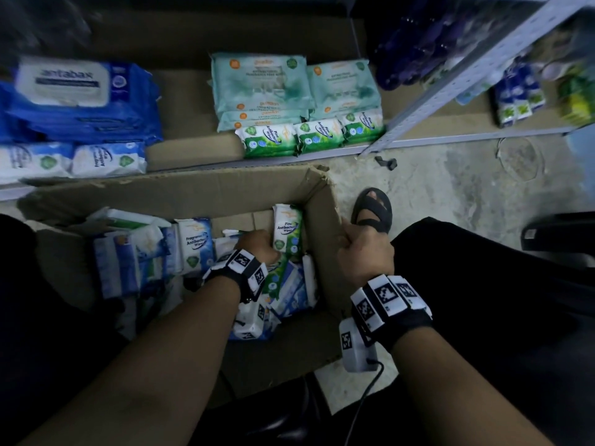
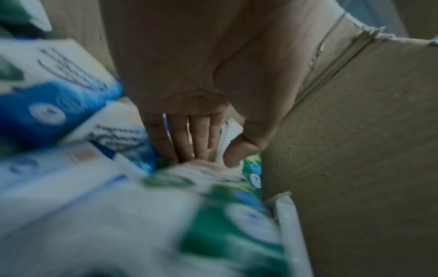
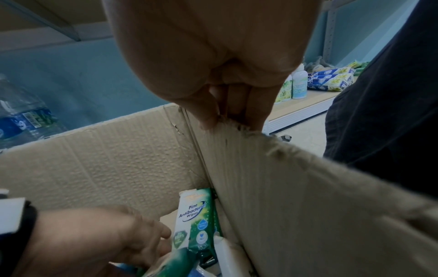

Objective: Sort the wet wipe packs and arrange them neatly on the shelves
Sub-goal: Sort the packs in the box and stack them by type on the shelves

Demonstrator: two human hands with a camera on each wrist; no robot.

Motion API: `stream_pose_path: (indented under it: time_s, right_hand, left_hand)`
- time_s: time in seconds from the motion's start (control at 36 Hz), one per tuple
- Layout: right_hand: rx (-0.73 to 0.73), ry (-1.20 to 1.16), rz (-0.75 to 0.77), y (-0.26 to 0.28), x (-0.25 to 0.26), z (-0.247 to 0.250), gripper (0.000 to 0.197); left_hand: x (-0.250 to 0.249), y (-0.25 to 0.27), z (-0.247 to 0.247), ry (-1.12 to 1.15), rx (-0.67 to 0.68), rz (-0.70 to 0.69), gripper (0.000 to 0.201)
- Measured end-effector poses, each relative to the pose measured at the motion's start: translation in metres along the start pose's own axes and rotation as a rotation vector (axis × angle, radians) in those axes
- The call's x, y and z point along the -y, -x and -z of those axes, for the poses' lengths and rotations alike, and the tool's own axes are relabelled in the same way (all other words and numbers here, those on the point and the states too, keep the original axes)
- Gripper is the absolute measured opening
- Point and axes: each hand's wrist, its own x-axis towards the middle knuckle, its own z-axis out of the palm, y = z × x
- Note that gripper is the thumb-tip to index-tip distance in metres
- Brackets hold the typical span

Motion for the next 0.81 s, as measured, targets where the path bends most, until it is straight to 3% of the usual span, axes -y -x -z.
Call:
stream_pose_path:
  time_s: [0.11,0.36,0.5,0.61,0.72,0.81]
  right_hand:
    - [-0.026,0.000,0.010,-0.003,-0.003,-0.003,0.029]
    - [-0.044,0.008,0.003,-0.010,-0.010,-0.008,0.033]
    - [-0.042,0.003,-0.004,-0.011,-0.011,-0.008,0.033]
    - [-0.049,-0.019,-0.005,-0.007,-0.009,-0.009,0.034]
    - [-0.062,-0.088,0.048,0.000,-0.008,-0.011,0.040]
    - [-0.109,-0.181,0.089,0.007,-0.009,-0.010,0.038]
  left_hand:
    - [-0.006,-0.007,-0.007,0.080,0.046,0.039,0.028]
    - [-0.029,-0.009,-0.018,0.007,0.132,-0.004,0.020]
    - [-0.024,-0.003,-0.009,0.001,0.069,-0.062,0.025]
    - [-0.014,0.003,-0.001,-0.022,0.004,-0.078,0.012]
    - [-0.002,0.003,0.003,-0.099,-0.029,-0.038,0.045]
    - [0.005,0.008,0.001,-0.157,-0.047,-0.034,0.047]
